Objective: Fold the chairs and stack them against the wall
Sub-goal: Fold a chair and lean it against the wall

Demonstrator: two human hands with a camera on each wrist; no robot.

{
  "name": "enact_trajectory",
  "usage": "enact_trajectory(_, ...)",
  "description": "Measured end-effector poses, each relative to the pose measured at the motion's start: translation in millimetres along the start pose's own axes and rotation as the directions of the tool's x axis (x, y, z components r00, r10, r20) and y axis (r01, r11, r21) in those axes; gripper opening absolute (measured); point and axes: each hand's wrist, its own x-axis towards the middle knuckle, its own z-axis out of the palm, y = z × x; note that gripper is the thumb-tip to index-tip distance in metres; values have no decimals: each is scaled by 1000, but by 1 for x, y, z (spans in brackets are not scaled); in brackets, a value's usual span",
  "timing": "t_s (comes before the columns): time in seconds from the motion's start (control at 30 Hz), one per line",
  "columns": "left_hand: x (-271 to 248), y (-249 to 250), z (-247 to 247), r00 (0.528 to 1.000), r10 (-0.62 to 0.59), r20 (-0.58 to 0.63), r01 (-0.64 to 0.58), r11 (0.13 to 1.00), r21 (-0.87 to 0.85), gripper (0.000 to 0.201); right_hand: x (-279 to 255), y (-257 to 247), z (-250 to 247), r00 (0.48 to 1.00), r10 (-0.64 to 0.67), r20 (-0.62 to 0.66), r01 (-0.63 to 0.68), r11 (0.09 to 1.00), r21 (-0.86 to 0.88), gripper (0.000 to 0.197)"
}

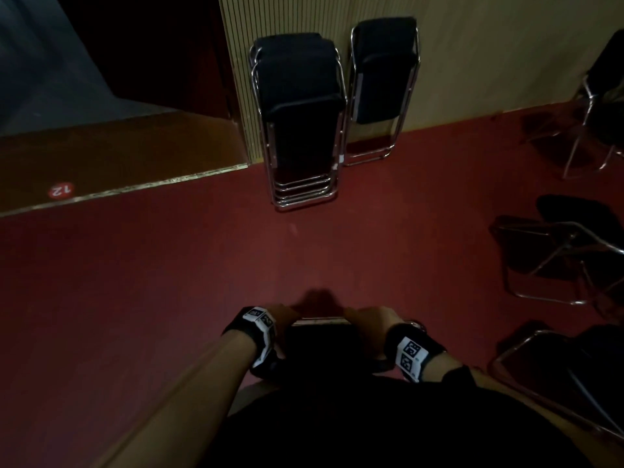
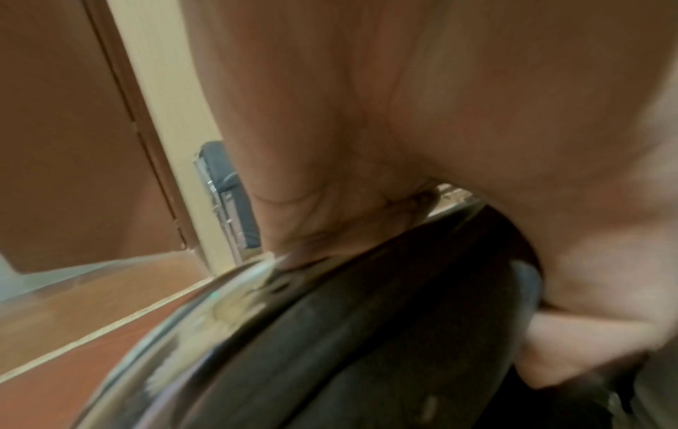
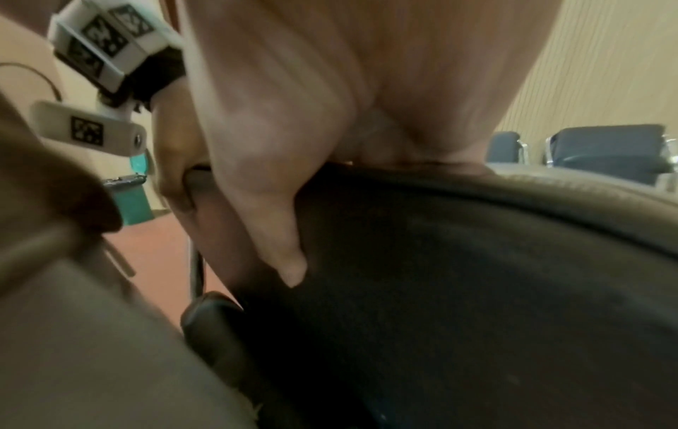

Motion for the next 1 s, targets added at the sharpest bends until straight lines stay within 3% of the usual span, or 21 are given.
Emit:
enact_trajectory(0.07, 9, -24, -19, 1000, 6, 12, -6, 1000, -4, 69, 18, -2, -25, 1000, 2, 7, -2, 1000, -10, 50)
enact_trajectory(0.2, 31, -75, -53, 999, 32, -44, -32, 999, 5, 48, 59, -4, -69, 999, 54, 0, -54, 995, 85, 48)
enact_trajectory(0.3, 46, -123, -88, 995, 30, -100, -31, 999, -11, 39, 104, -11, -112, 998, 52, -39, -48, 995, 84, 60)
enact_trajectory(0.4, 60, -161, -126, 986, 46, -159, -46, 999, 3, 45, 138, -14, -145, 994, 79, -80, -76, 996, 36, 80)
enact_trajectory(0.5, 74, -177, -162, 977, 101, -190, -94, 995, 45, 55, 158, -5, -161, 988, 121, -98, -114, 991, 70, 78)
enact_trajectory(0.6, 97, -185, -199, 971, 141, -191, -132, 990, 57, 57, 179, 19, -187, 984, 140, -111, -129, 987, 99, 69)
enact_trajectory(0.8, 161, -196, -251, 975, 133, -176, -122, 990, 72, 56, 233, 78, -220, 983, 108, -145, -98, 992, 75, 75)
enact_trajectory(1.0, 247, -194, -342, 983, 41, -180, -52, 997, -56, 49, 307, 187, -294, 992, 34, -122, -38, 999, -28, 89)
